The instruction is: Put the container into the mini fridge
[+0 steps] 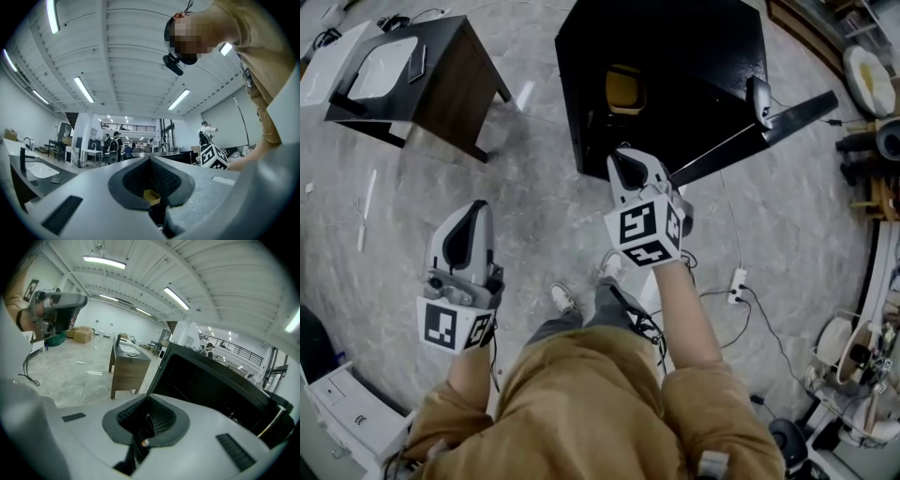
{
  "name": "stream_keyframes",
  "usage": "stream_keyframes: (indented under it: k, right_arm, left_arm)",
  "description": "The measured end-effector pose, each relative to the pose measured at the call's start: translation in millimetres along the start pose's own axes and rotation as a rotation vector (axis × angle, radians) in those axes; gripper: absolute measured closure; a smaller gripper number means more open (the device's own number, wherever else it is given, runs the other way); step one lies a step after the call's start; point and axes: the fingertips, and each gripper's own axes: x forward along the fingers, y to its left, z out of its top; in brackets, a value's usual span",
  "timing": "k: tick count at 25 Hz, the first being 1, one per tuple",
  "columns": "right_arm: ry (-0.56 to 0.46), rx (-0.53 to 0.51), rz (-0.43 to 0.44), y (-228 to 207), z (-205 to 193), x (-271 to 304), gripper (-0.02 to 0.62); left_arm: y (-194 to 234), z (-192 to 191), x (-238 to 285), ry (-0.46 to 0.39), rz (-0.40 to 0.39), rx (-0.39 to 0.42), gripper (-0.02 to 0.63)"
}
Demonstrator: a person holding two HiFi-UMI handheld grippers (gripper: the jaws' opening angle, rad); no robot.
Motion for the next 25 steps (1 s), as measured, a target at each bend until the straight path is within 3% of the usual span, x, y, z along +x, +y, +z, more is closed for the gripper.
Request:
stream_keyframes:
  k: [25]
  right_arm:
    - [-0.146, 0.078, -0.013, 45, 85, -115, 0.589]
  left_arm:
    - [-1, 57, -57, -0.074, -0.007, 0.034, 0.606]
